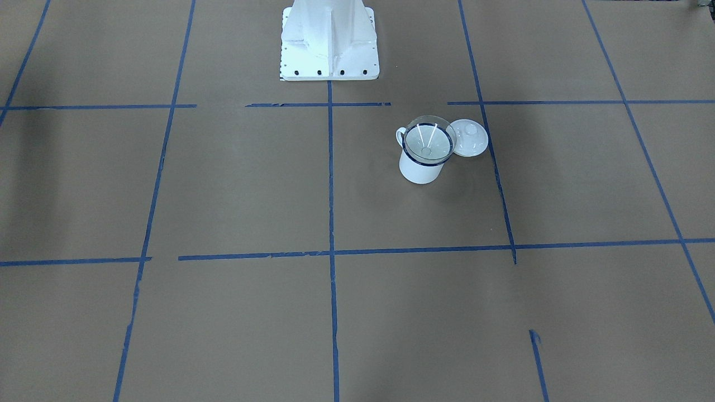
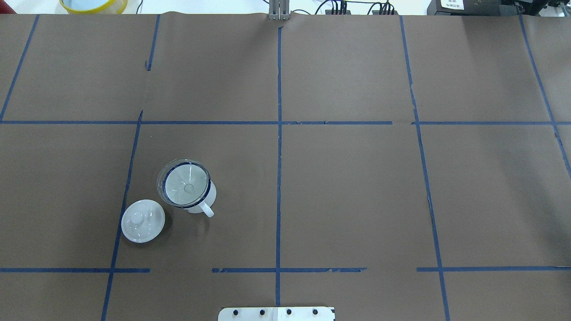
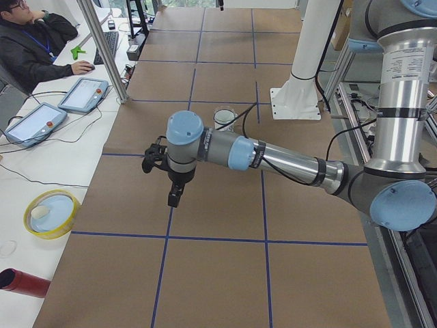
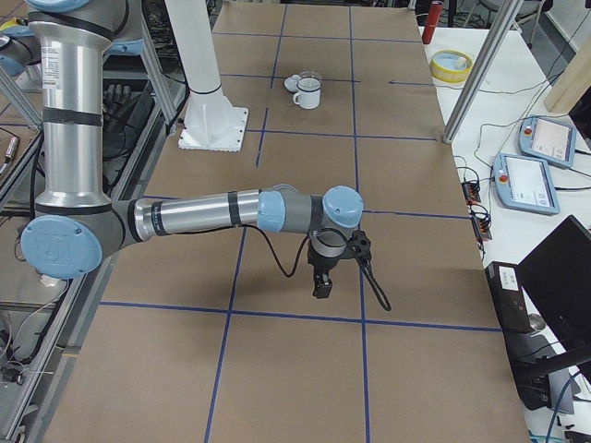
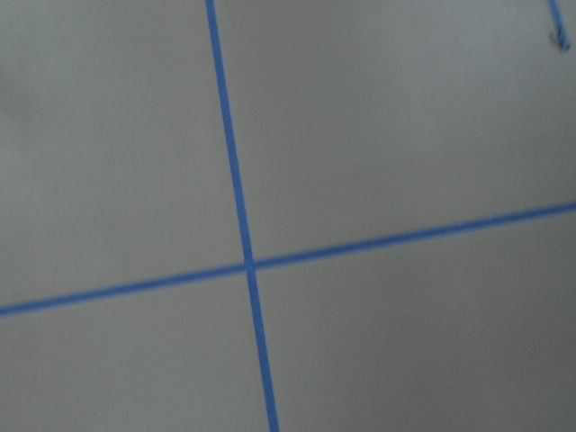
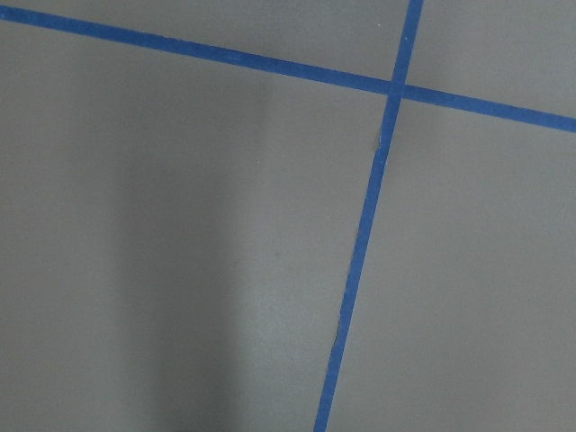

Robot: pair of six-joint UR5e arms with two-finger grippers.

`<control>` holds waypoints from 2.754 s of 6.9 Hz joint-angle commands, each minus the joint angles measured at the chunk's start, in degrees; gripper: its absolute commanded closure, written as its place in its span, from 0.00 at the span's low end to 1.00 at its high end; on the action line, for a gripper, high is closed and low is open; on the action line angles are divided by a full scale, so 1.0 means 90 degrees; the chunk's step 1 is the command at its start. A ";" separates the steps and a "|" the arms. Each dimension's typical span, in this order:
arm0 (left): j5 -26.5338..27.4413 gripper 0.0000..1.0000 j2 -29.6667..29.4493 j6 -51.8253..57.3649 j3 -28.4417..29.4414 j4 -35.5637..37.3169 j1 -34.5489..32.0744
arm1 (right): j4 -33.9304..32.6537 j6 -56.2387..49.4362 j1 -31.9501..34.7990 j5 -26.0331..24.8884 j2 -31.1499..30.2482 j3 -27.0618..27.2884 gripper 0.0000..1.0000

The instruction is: Remove funnel from cup

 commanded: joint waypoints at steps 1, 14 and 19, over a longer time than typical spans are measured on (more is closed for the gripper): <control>-0.0552 0.00 -0.0197 -0.0451 -0.0051 -0.0161 -0.0019 | 0.0000 0.0000 0.0000 0.0000 -0.0001 -0.0003 0.00; 0.2968 0.30 -0.3057 -0.9201 -0.0511 0.1275 0.6670 | 0.0000 0.0000 0.0000 0.0000 -0.0001 0.0007 0.00; 0.3066 0.47 -0.3126 -0.9162 -0.0305 0.1236 0.6719 | 0.0000 0.0000 0.0000 0.0000 -0.0001 0.0007 0.00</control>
